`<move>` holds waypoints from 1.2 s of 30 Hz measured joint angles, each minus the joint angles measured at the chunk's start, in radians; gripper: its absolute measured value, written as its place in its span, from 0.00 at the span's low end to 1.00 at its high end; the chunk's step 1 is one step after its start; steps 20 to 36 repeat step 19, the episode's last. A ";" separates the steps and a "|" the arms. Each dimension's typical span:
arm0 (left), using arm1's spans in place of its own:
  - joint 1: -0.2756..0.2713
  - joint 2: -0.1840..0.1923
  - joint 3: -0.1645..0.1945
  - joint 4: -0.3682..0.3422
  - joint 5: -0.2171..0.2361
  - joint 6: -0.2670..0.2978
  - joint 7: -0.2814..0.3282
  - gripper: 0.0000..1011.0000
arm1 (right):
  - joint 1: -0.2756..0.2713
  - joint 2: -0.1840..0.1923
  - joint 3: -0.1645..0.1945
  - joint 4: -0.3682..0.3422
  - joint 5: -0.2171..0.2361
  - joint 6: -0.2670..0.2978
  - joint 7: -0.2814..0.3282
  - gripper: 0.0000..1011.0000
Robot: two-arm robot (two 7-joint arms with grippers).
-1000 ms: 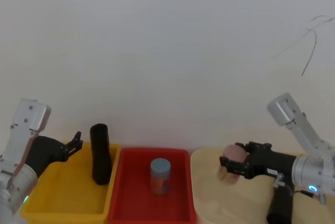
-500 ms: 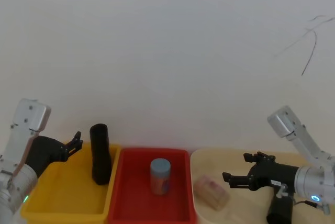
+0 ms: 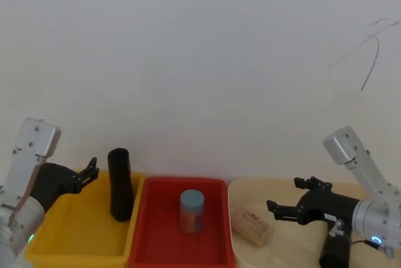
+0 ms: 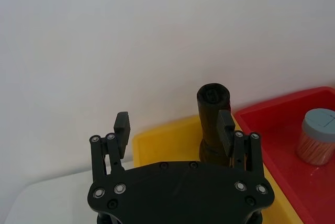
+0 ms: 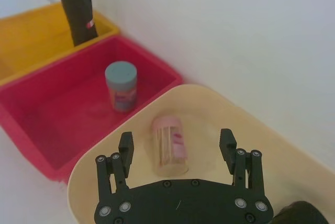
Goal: Pick up the garbage bag with the one hand and transfer it to the other hand.
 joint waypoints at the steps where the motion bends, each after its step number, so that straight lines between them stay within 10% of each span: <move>1: 0.000 0.000 0.000 0.000 0.000 0.000 0.000 0.99 | -0.005 0.000 0.003 -0.007 0.000 -0.002 -0.011 0.99; 19: 0.000 0.000 0.000 0.000 0.000 0.000 0.000 0.99 | -0.193 -0.038 0.094 -0.276 -0.044 -0.085 -0.272 0.99; 36: 0.000 0.000 0.000 0.000 0.000 0.000 0.000 0.99 | -0.193 -0.038 0.094 -0.276 -0.044 -0.085 -0.272 0.99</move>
